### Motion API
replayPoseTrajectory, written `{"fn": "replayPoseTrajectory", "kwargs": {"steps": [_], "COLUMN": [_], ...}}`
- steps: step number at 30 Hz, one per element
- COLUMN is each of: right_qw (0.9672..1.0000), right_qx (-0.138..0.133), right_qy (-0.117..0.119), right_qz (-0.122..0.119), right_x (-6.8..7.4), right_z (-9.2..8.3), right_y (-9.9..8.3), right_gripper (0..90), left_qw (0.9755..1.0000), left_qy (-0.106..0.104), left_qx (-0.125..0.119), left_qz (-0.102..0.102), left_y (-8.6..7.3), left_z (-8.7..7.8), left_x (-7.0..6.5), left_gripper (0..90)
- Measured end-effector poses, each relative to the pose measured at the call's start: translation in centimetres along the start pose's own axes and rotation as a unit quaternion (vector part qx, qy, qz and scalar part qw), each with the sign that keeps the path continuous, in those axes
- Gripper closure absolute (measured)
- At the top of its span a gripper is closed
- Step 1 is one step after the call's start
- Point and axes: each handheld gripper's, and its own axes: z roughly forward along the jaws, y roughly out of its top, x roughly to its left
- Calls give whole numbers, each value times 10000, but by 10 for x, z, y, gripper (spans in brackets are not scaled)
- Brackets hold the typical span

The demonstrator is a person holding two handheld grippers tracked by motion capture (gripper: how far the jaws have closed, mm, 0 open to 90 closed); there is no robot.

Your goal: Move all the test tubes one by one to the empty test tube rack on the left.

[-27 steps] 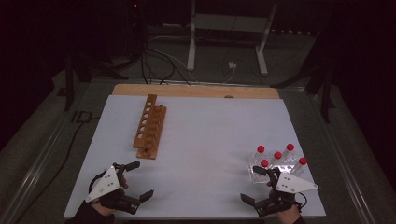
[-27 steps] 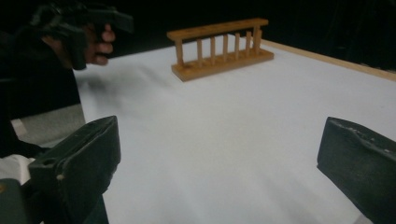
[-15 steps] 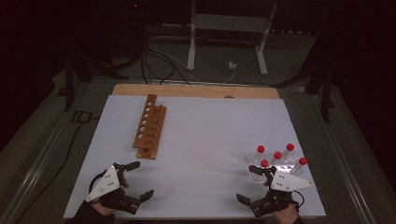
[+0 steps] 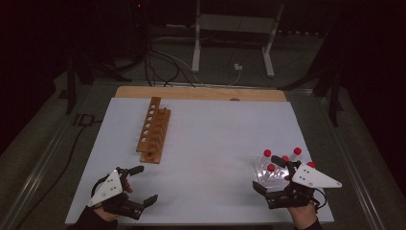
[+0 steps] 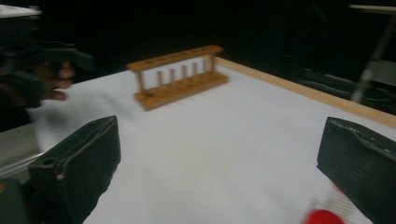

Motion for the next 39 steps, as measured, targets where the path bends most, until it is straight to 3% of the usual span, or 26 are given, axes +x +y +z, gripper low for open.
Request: {"fn": "replayPoseTrajectory", "kwargs": {"steps": [2, 5, 9, 11, 19, 27, 30, 31, 32, 35, 36, 39], "right_qw": [10000, 9990, 9976, 9950, 9903, 9859, 9823, 9800, 9800, 9759, 9759, 9727], "right_qx": [20, 123, 246, 454, 880, 1256, 1448, 1544, 1544, 1654, 1654, 1730], "right_qy": [-87, -424, -615, -856, -1018, -1000, -1046, -1089, -1089, -1226, -1226, -1305], "right_qz": [2, 92, 195, 225, 338, 467, 559, 622, 622, 730, 730, 830], "right_x": [-1, -6, -10, -12, -12, -13, -15, -17, -17, -20, -20, -22], "right_z": [-1, -3, -3, -1, 0, -2, -1, -1, -1, -2, -2, -2], "right_y": [1, 1, -1, -4, -14, -20, -23, -24, -24, -25, -25, -27], "right_gripper": [0, 0, 0, 0, 0, 34, 75, 137, 137, 262, 262, 375], "left_qw": [10000, 10000, 10000, 10000, 10000, 10000, 10000, 10000, 10000, 10000, 10000, 10000], "left_qy": [8, 15, 33, 30, 16, -12, -18, -15, -13, -25, -25, -34], "left_qx": [-4, -17, -31, -33, -50, -54, -53, -48, -42, -48, -48, -41], "left_qz": [7, -4, -29, -31, -59, -66, -67, -62, -55, -66, -66, -60], "left_y": [0, 0, 1, 1, 1, 1, 1, 1, 1, 1, 1, 1], "left_z": [0, 0, -1, -1, -1, -1, -1, -1, -1, -1, -1, 0], "left_x": [0, 0, 1, 1, 1, 0, 0, 0, 0, 0, 0, 0], "left_gripper": [9, 9, 9, 9, 9, 9, 9, 9, 9, 9, 9, 9]}}
